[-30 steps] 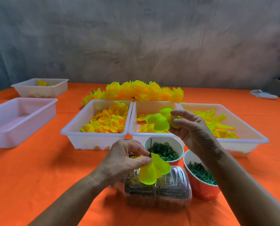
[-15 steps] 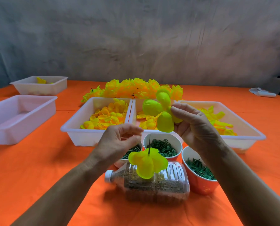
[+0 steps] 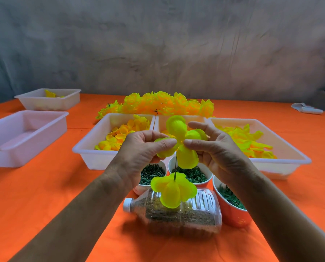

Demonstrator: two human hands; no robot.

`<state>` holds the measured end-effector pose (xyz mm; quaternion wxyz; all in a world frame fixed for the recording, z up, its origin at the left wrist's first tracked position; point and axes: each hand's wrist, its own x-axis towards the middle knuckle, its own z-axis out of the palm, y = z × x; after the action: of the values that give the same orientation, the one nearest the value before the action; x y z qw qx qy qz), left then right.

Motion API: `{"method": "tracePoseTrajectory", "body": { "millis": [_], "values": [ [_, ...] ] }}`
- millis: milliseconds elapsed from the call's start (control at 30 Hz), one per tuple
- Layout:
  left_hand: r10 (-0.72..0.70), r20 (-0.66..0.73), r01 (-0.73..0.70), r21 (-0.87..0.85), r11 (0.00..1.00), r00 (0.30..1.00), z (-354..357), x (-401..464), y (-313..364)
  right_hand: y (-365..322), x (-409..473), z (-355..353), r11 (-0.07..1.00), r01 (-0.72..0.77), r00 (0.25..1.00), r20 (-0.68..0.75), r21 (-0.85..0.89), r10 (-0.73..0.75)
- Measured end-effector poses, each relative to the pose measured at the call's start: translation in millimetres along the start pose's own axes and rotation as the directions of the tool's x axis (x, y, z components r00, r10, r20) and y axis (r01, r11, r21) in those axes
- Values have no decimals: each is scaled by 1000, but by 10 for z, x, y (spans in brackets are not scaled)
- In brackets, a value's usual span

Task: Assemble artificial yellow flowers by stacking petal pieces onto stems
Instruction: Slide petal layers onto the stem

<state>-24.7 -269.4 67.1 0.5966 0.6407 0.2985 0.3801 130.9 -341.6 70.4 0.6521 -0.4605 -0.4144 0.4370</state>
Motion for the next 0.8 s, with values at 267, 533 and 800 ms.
{"method": "tracePoseTrajectory", "body": {
  "millis": [267,533,800],
  "values": [
    [-163,78,173,-137,975,984,-38,46,21,-83,-53,78,995,-75,996,38,-68,78],
    [-222,241,268,-181,946,945,-86,36,-1,-81,-68,123,981,-137,990,17,-140,141],
    [-251,321,322,-191,927,913,-143,72,-80,-73,-55,103,954,-194,980,-14,-226,196]
  ]
}}
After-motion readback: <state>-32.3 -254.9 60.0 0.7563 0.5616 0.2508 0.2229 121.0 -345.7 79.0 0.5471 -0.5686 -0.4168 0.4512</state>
